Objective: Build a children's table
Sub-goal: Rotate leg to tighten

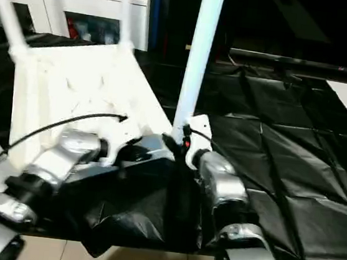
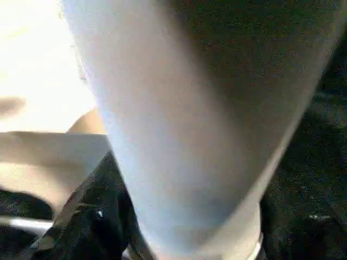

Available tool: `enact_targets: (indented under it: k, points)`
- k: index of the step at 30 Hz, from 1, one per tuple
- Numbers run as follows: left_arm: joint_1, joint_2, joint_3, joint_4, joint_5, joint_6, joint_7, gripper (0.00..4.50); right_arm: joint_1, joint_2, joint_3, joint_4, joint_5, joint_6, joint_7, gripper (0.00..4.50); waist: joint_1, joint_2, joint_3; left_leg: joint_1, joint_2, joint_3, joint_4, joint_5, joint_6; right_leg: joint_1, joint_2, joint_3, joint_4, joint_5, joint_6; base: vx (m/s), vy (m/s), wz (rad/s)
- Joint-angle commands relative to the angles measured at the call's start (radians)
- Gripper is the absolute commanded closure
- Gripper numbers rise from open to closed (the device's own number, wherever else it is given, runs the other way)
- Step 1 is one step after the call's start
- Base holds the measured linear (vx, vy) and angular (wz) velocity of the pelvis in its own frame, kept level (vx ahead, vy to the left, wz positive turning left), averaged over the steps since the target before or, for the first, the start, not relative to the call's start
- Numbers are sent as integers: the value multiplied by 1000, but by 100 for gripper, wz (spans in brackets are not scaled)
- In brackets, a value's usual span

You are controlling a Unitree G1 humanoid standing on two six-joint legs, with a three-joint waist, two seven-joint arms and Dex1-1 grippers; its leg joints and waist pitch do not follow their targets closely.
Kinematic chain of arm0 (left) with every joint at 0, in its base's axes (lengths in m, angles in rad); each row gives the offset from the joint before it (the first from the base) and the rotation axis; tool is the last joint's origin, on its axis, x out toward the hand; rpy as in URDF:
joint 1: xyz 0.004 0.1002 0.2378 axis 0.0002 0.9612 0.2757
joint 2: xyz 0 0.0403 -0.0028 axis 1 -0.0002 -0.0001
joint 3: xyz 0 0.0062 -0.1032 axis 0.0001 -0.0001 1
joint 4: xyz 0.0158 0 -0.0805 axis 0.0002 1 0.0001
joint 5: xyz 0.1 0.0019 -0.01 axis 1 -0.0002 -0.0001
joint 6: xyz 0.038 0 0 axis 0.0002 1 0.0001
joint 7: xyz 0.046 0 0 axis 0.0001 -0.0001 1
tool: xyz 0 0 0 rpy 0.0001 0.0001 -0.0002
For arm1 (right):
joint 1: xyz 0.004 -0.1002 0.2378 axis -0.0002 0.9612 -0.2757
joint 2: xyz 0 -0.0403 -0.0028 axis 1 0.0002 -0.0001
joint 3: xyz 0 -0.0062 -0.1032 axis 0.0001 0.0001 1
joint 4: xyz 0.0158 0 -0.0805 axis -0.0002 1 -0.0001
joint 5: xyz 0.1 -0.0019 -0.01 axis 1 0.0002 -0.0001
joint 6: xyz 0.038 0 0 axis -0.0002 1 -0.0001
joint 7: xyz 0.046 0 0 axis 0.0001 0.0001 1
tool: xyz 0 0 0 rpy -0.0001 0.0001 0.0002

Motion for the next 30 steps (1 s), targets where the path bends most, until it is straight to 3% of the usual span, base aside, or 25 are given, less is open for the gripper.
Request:
enact_targets:
  k: [1, 6, 11, 13, 18, 23, 30]
  points:
    - [-6, -85, -23, -15, -43, -11, 24, 450, 10, 66, 103, 39, -38, 14, 56, 109, 2, -11, -48, -3, -11, 11, -66, -348, 15, 35, -23, 14, -89, -449, -127, 0, 0, 0]
    - [5, -62, -26, -37, -57, -26, -33, 450, 8, 31, 107, 30, -39, -31, 102, 67, 5, -10, -50, -7, -9, 13, -66, -321, 30, 40, -23, 15, -84, -384, -148, 0, 0, 0]
    - [42, 5, -35, -104, -101, -47, -194, 450, 20, -33, 94, -18, -7, -79, 282, 67, 7, -7, -54, -8, -6, 15, -62, -291, 52, 46, -24, 16, -73, -297, -189, 0, 0, 0]
    - [58, 46, -42, -135, -124, -47, -274, 450, 28, -74, 84, -48, 29, -58, 396, 67, 9, -8, -57, -8, -4, 16, -61, -265, 66, 50, -22, 15, -67, -249, -207, 0, 0, 0]
    - [73, 119, -58, -149, -124, -79, -383, 450, 71, -164, 136, -130, 67, -19, 646, 67, 23, -5, -56, -5, 3, 21, -55, -210, 90, 49, -17, 13, -51, -124, -258, 0, 0, 0]
    - [84, 169, -66, -164, -134, -79, -460, 450, 89, -202, 160, -175, 83, 26, 777, 67, 38, -8, -53, 0, 5, 23, -59, -267, 62, 46, -20, 15, -55, -199, -245, 0, 0, 0]
    - [83, 192, -67, -171, -152, -64, -519, 450, 107, -215, 183, -219, 99, 76, 834, 128, 42, -12, -51, -1, 5, 21, -62, -271, 41, 45, -24, 17, -59, -246, -221, 0, 0, 0]
